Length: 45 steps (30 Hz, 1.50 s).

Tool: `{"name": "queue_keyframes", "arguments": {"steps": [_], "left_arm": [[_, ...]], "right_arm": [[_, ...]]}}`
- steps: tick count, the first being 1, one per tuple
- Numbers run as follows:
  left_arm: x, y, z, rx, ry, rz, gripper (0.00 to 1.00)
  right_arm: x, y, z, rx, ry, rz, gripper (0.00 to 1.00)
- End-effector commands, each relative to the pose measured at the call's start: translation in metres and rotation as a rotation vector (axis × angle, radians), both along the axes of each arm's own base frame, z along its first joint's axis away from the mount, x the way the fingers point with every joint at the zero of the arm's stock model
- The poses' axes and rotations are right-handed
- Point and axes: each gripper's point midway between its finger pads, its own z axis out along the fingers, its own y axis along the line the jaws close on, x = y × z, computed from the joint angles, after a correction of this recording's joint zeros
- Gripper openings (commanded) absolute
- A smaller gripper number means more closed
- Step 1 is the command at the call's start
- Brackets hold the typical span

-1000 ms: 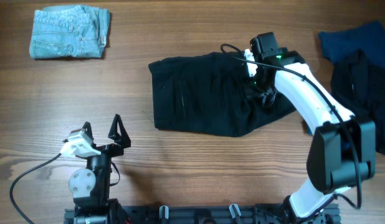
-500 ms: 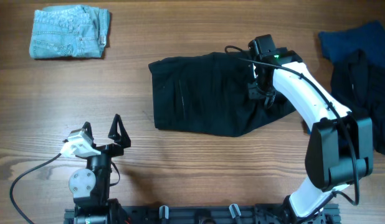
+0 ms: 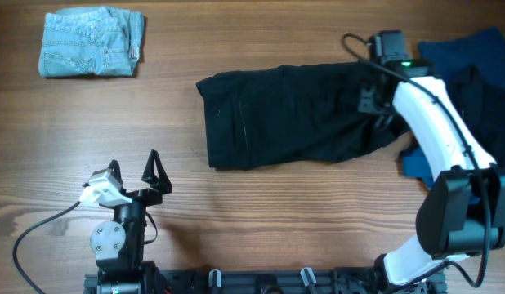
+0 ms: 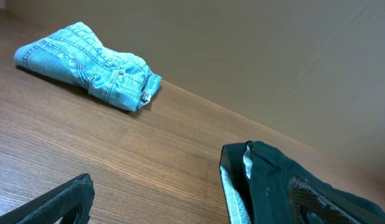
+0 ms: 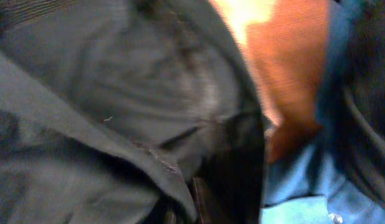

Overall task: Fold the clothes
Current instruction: 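Reach the left gripper to the trousers' left end and grasp it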

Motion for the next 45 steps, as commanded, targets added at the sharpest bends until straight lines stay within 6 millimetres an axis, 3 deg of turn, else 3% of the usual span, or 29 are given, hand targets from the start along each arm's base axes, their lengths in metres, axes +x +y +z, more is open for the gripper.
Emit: {"name": "queue_keyframes", "arguments": {"steps": [1, 5, 8, 14, 17, 19, 23, 25, 28, 32, 40, 42, 43, 45], "left_arm": [[0.0, 0.001, -0.002, 0.018, 0.003, 0.003, 1.0], [0.0, -0.008, 0.0, -0.023, -0.004, -0.046, 1.0], [0.0, -0.019, 0.002, -0.101, -0.013, -0.105, 1.0], [-0.017, -0.084, 0.012, -0.14, -0.029, -0.5, 1.0], [-0.027, -0.102, 0.013, -0.144, -0.024, -0.619, 1.0], [-0.032, -0.109, 0.014, -0.145, -0.023, -0.672, 1.0], [-0.034, -0.112, 0.025, -0.258, -0.031, -0.692, 1.0], [-0.035, -0.112, 0.034, -0.363, -0.034, -0.692, 1.0], [-0.035, -0.112, 0.036, -0.485, 0.0, -0.687, 1.0], [-0.035, -0.112, 0.035, -0.489, 0.002, -0.686, 1.0], [-0.045, -0.122, 0.048, -0.501, -0.004, -0.767, 1.0], [-0.047, -0.121, 0.063, -0.46, -0.045, -0.767, 0.99], [-0.048, -0.119, 0.079, -0.425, -0.074, -0.747, 0.99], [-0.048, -0.115, 0.089, -0.384, -0.058, -0.714, 0.99]], "right_arm": [[-0.002, -0.02, 0.014, -0.009, -0.029, -0.088, 0.24], [-0.011, -0.024, 0.012, -0.009, 0.004, -0.111, 0.26], [-0.014, -0.026, 0.012, -0.008, 0.0, -0.158, 0.22], [-0.033, -0.051, 0.02, -0.147, 0.005, -0.323, 0.04], [-0.035, -0.051, 0.02, -0.144, 0.016, -0.314, 0.04], [-0.031, -0.039, 0.018, -0.069, 0.006, -0.301, 0.04], [-0.015, -0.009, 0.024, 0.111, -0.053, -0.219, 0.04], [-0.005, 0.018, 0.036, 0.262, -0.105, -0.144, 0.05], [-0.006, 0.036, 0.05, 0.37, -0.134, -0.108, 0.05], [-0.014, 0.044, 0.055, 0.401, -0.116, -0.05, 0.11], [-0.032, 0.054, 0.059, 0.453, -0.065, -0.049, 0.12], [-0.034, 0.064, 0.074, 0.506, -0.099, -0.007, 0.13], [-0.04, 0.068, 0.096, 0.529, -0.157, 0.027, 0.17], [-0.049, 0.068, 0.117, 0.527, -0.215, 0.045, 0.22]]}}
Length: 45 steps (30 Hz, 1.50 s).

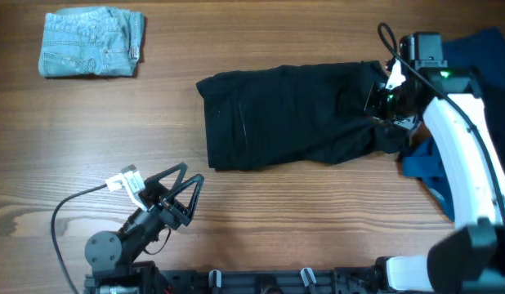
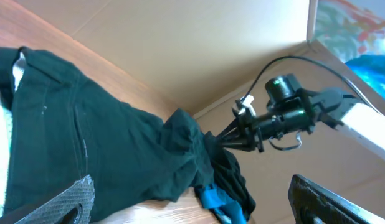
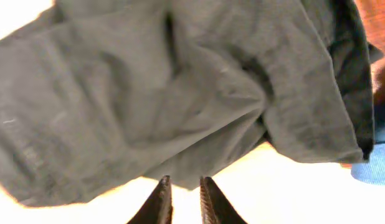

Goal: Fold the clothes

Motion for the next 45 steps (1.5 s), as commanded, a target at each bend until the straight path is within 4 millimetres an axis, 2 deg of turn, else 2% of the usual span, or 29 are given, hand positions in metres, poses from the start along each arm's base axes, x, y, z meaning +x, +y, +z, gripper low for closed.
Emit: {"name": "queue_keyframes", "arguments": {"steps": [1, 3, 4, 5, 6, 9, 11, 14, 20, 22, 26, 31, 35, 45], "left_arm": [[-0.005, 0.005, 0.044, 0.105, -0.085, 0.052, 0.99], [-0.002, 0.01, 0.047, 0.182, -0.032, 0.086, 0.99], [0.002, 0.015, 0.047, 0.232, 0.018, 0.109, 0.99], [0.006, 0.02, 0.045, 0.272, 0.067, 0.128, 0.99], [0.01, 0.025, 0.043, 0.305, 0.127, 0.149, 0.99], [0.026, 0.032, 0.031, 0.379, 0.31, 0.15, 1.0], [0.039, 0.025, 0.019, 0.396, 0.42, 0.096, 0.99], [0.064, 0.005, -0.011, 0.422, 0.557, -0.012, 1.0], [0.103, -0.04, -0.061, 0.468, 0.606, -0.154, 1.0], [0.112, -0.04, -0.078, 0.475, 0.649, -0.135, 1.0], [0.132, -0.027, -0.112, 0.526, 0.713, -0.04, 1.0], [0.15, -0.019, -0.125, 0.606, 0.658, 0.0, 1.0], [0.155, -0.021, -0.131, 0.606, 0.649, -0.009, 1.0], [0.163, -0.051, -0.149, 0.583, 0.612, -0.103, 1.0]], "right_arm": [[-0.016, 0.012, 0.067, 0.052, -0.195, 0.055, 0.25], [-0.027, 0.014, 0.088, 0.056, -0.263, 0.084, 0.39], [-0.033, 0.019, 0.099, 0.07, -0.303, 0.112, 0.58], [-0.038, 0.023, 0.11, 0.089, -0.339, 0.131, 0.88], [-0.042, 0.026, 0.119, 0.104, -0.372, 0.142, 1.0], [-0.048, 0.032, 0.138, 0.113, -0.453, 0.195, 1.0], [-0.05, 0.032, 0.139, 0.109, -0.459, 0.199, 1.0], [-0.05, 0.032, 0.131, 0.112, -0.421, 0.2, 1.0], [-0.047, 0.032, 0.11, 0.107, -0.334, 0.219, 0.99], [-0.047, 0.032, 0.104, 0.107, -0.308, 0.224, 1.0], [-0.046, 0.032, 0.093, 0.094, -0.271, 0.26, 1.0], [-0.044, 0.032, 0.088, 0.091, -0.254, 0.272, 1.0], [-0.044, 0.032, 0.086, 0.088, -0.251, 0.28, 1.0], [-0.045, 0.032, 0.085, 0.09, -0.243, 0.279, 1.0]]}}
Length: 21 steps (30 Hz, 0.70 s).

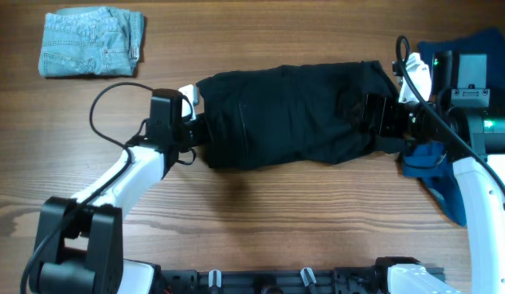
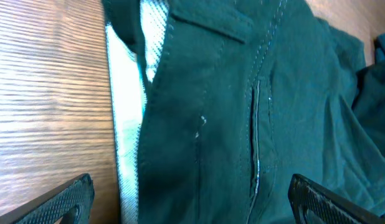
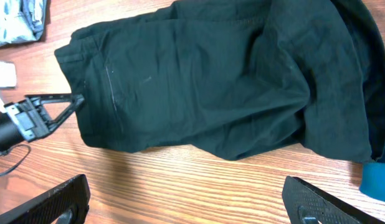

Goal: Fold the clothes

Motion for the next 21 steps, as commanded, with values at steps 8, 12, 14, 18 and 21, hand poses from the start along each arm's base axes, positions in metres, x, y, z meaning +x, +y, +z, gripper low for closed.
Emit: {"name": "queue_keyframes", "arguments": {"steps": [8, 12, 14, 18, 21], "left_arm": [[0.003, -0.018, -0.017, -0.005, 0.004, -0.063, 0.89], [0.0, -0.017, -0.028, 0.002, 0.034, -0.062, 0.59], [0.0, -0.017, -0.031, 0.003, 0.04, -0.062, 0.35], [0.0, -0.016, -0.031, 0.009, 0.041, -0.06, 0.11], [-0.002, 0.0, -0.042, 0.09, 0.068, -0.006, 0.04]], "right_arm": [[-0.001, 0.003, 0.0, 0.005, 0.007, 0.026, 1.0], [-0.001, 0.003, 0.0, 0.005, 0.007, 0.026, 1.0], [-0.001, 0.003, 0.0, 0.005, 0.007, 0.026, 1.0], [-0.001, 0.003, 0.0, 0.006, 0.009, 0.025, 1.0], [0.0, 0.003, 0.0, 0.015, 0.008, 0.008, 1.0]]}}
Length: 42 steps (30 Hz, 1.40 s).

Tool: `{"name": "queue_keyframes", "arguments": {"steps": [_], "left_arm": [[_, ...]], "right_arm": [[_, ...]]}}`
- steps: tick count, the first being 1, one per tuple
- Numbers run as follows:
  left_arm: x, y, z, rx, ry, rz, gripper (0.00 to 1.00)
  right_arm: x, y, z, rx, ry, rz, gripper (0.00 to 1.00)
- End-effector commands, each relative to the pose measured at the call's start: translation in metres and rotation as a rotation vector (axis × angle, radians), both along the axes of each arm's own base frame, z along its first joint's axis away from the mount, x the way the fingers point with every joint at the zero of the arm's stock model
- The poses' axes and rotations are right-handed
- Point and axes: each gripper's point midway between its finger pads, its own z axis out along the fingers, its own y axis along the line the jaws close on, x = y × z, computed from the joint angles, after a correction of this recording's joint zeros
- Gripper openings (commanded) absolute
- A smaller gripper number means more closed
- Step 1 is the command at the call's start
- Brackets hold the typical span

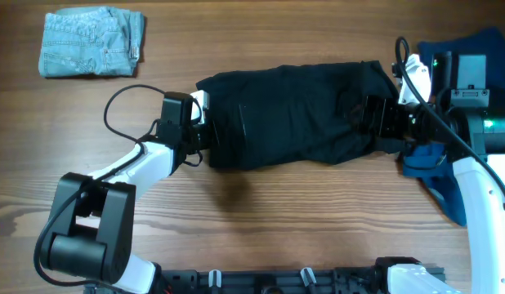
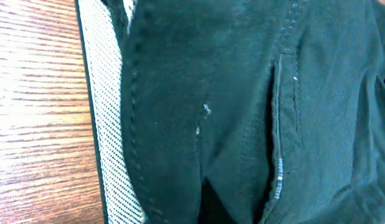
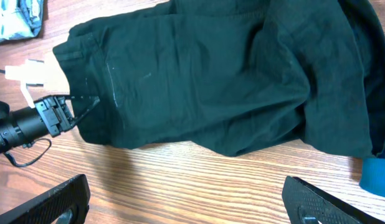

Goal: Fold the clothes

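Black trousers [image 1: 293, 114] lie flat across the middle of the table, waistband to the left, legs bunched at the right. My left gripper [image 1: 205, 131] is at the waistband's lower corner and shut on it. In the left wrist view dark cloth [image 2: 242, 93] and the dotted white lining [image 2: 102, 124] fill the picture and hide the fingers. My right gripper [image 1: 375, 122] hovers open over the leg end, and its fingers [image 3: 55, 202] frame bare wood below the trousers [image 3: 211, 81].
Folded light-blue jeans [image 1: 91, 42] sit at the far left corner. A pile of dark blue garments [image 1: 473, 49] lies at the right edge under my right arm. Bare wood runs along the front of the table [image 1: 301, 220].
My left gripper was open just left of the waistband. It now sits slightly further right and is shut on the waistband's corner. The right arm and the trousers have not moved.
First my left gripper stood open near the front left while the right was pressed into the trousers' leg end. Then the left had turned toward the trousers and the right was raised, its fingers near together. Later the left reached the waistband open, the right open above; now the left grips.
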Motion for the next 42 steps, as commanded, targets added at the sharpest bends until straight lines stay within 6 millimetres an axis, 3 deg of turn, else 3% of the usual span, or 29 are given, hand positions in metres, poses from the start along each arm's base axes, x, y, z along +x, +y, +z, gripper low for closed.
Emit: {"name": "queue_keyframes", "arguments": {"steps": [1, 7, 11, 15, 22, 24, 27, 31, 37, 42], "left_arm": [[0.0, 0.018, -0.013, 0.106, 0.026, 0.054, 0.04], [-0.018, 0.031, -0.025, 0.183, 0.119, 0.056, 0.04], [-0.017, 0.063, -0.023, 0.306, 0.182, 0.14, 0.04], [-0.008, 0.089, -0.007, 0.344, 0.226, 0.21, 0.04], [0.009, 0.127, 0.022, 0.333, 0.253, 0.314, 0.04], [0.012, 0.134, 0.023, 0.333, 0.246, 0.328, 0.04], [0.011, 0.147, 0.022, 0.372, 0.247, 0.356, 0.04], [0.01, 0.146, 0.022, 0.38, 0.246, 0.342, 0.06], [0.01, 0.151, 0.022, 0.407, 0.247, 0.354, 0.07], [0.011, 0.158, 0.022, 0.443, 0.239, 0.374, 0.07]], "right_arm": [[0.004, 0.003, 0.002, 0.018, -0.006, 0.002, 1.0], [0.01, 0.003, 0.005, 0.035, -0.023, -0.027, 1.0], [0.014, 0.005, 0.005, 0.053, -0.02, -0.039, 1.0], [0.018, 0.014, 0.001, 0.093, -0.004, -0.009, 1.0], [0.04, 0.062, -0.005, 0.25, -0.005, 0.143, 0.99], [0.049, 0.083, -0.013, 0.301, 0.023, 0.163, 0.94], [0.06, 0.124, -0.034, 0.344, 0.073, 0.222, 0.76], [0.069, 0.161, -0.073, 0.295, 0.131, 0.226, 0.67], [0.07, 0.149, -0.145, 0.01, 0.24, 0.069, 0.45], [0.067, 0.131, -0.185, -0.092, 0.33, 0.031, 0.26]]}}
